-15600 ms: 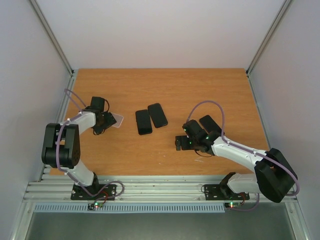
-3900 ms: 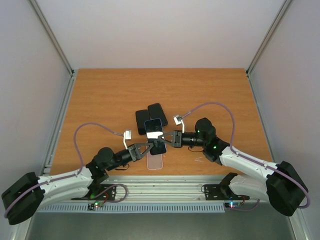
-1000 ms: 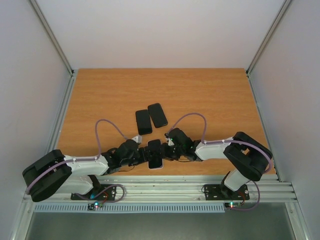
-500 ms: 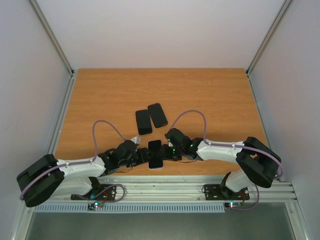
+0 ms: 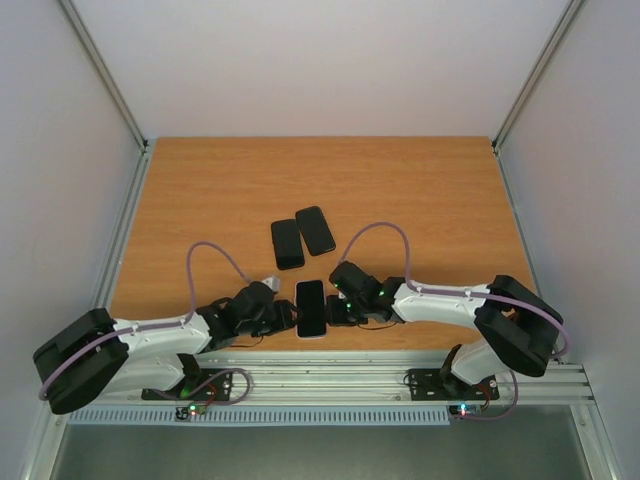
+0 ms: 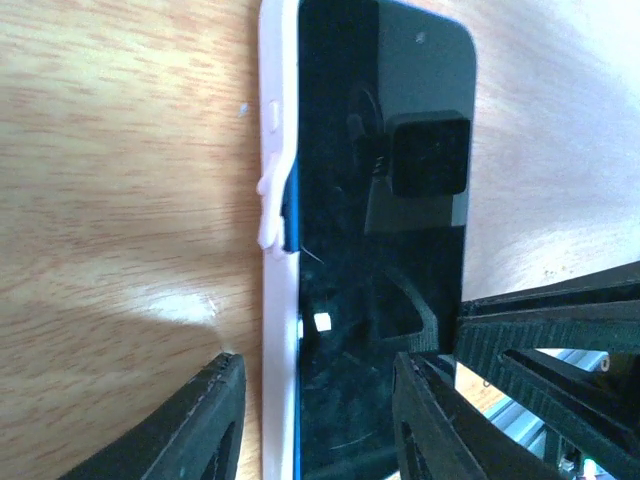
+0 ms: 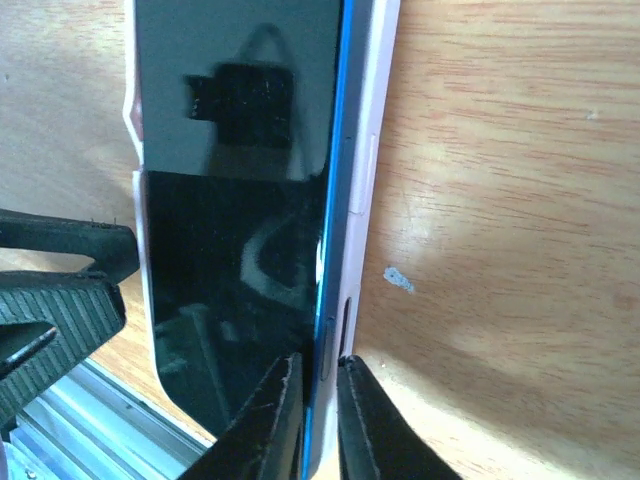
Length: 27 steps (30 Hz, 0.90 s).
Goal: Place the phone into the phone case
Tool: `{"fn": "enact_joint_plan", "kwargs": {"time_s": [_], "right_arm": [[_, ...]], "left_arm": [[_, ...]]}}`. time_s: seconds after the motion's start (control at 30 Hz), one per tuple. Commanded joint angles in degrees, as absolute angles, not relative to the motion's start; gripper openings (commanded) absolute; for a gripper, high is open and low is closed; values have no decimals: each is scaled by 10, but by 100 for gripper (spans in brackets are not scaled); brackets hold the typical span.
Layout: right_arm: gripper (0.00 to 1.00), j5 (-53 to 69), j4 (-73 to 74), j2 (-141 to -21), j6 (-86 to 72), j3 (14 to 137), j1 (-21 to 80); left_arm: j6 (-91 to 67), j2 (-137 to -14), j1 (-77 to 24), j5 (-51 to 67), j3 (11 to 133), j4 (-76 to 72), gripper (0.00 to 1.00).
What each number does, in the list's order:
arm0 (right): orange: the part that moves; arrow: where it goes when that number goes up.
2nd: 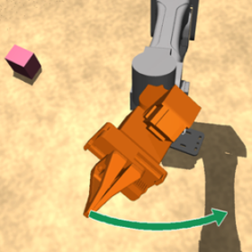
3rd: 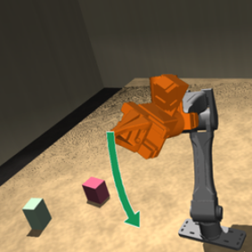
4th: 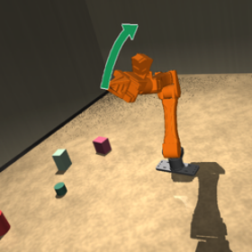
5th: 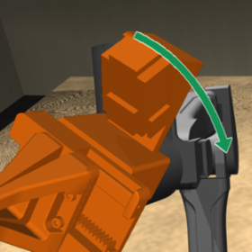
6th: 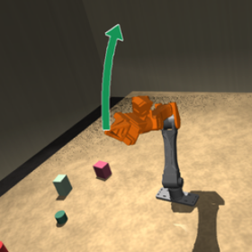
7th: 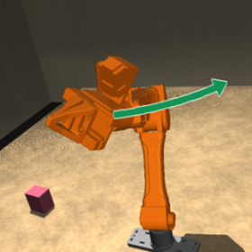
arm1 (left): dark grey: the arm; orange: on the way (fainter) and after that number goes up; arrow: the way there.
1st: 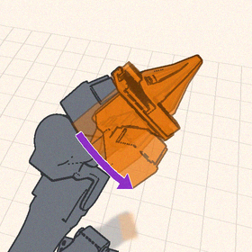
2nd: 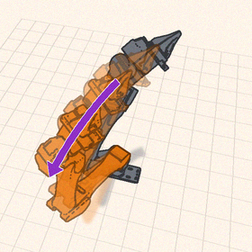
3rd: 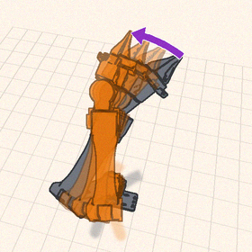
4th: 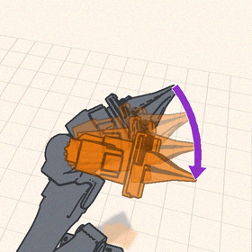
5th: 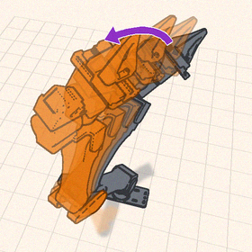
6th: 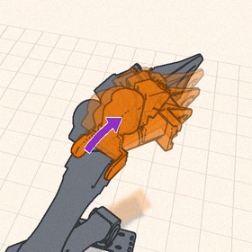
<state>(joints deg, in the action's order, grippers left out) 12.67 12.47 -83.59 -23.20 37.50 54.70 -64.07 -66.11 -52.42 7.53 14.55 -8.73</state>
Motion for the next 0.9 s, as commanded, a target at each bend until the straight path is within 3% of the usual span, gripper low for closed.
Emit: {"fn": "enact_joint_plan", "kwargs": {"time_s": [0.0, 0.2, 0.5, 0.87], "right_arm": [[10, 121, 116, -856, -228, 397, 558], [1, 135, 91, -883, -224, 412, 560], [1, 119, 138, -923, -197, 454, 562], [6, 9, 285, -991, -165, 492, 585]], "left_arm": [[-636, -687, -526, 88, 150, -104, 40], [-641, -734, -533, 107, 155, -147, 36], [-641, -745, -542, 108, 164, -153, 35], [-645, -712, -544, 86, 156, -125, 39]]}}
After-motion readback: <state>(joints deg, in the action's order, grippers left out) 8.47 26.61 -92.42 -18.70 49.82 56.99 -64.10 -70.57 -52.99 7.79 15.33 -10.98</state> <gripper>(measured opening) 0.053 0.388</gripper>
